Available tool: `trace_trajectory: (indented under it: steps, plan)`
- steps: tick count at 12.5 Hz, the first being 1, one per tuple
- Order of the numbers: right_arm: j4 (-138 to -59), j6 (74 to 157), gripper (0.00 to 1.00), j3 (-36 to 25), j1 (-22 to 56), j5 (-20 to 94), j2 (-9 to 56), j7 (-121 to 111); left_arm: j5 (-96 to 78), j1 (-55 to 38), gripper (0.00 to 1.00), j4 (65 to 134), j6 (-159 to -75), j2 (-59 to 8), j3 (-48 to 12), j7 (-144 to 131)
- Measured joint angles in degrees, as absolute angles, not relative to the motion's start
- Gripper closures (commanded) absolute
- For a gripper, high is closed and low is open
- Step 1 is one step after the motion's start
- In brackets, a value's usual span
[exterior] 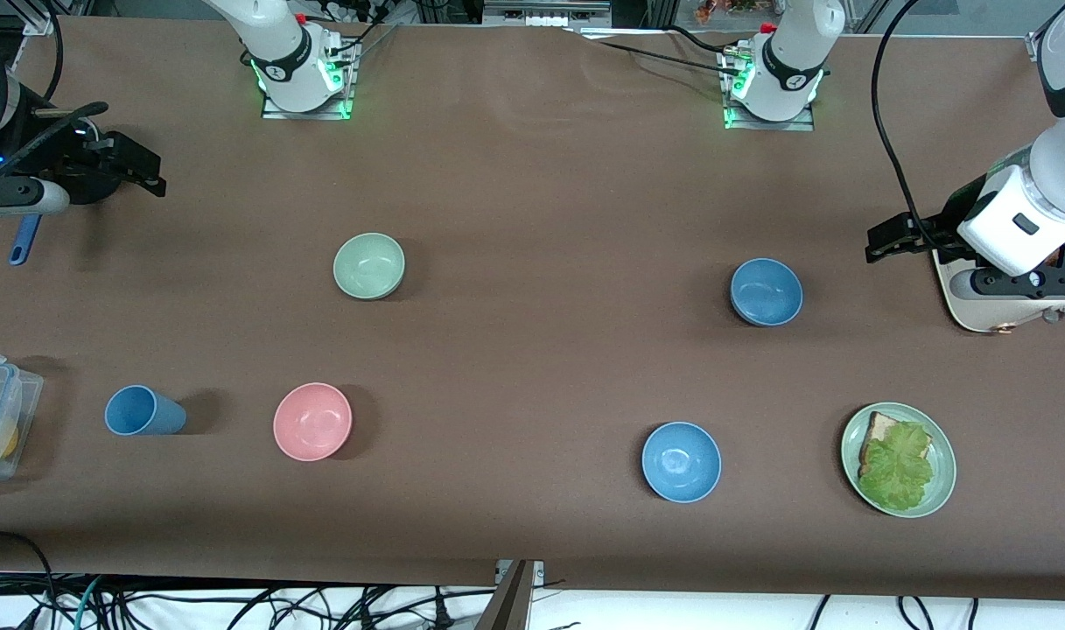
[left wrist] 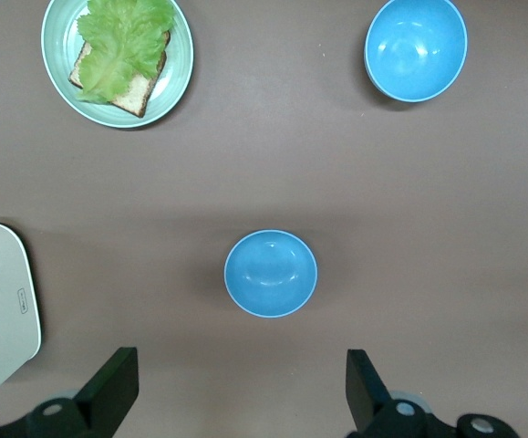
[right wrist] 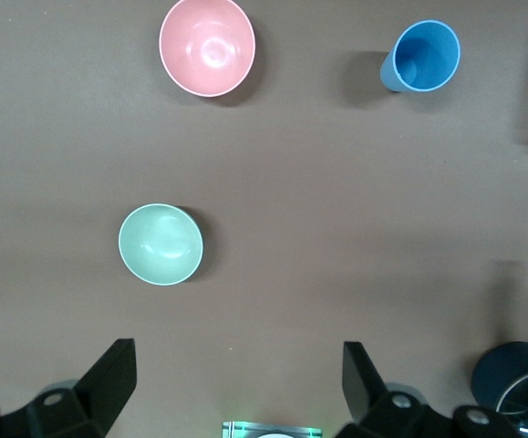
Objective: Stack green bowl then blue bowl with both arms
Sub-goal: 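Reach the right gripper down to the pale green bowl's rim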
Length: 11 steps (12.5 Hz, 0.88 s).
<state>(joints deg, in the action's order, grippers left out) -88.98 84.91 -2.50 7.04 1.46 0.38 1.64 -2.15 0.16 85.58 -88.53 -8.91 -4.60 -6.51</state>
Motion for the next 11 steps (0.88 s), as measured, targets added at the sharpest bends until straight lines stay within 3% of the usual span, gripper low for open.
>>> trace_trajectory:
  steps: [3, 9, 11]
  plan:
    - [-89.07, 85.76, 0.0, -2.34, 7.05, 2.1, 1.7, 1.5, -2.15, 0.16, 0.0, 85.58, -88.53, -8.92, -4.57, -6.51]
    - [-89.13, 86.01, 0.0, -1.33, 7.35, 3.6, 13.13, -0.15, -2.15, 0.16, 0.0, 85.59, -88.53, -8.93, -4.5, -6.51]
    - [-89.86, 87.01, 0.0, -0.27, 7.46, 5.67, 14.32, -0.88, -2.15, 0.16, 0.0, 85.59, -88.53, -8.93, -4.49, -6.51]
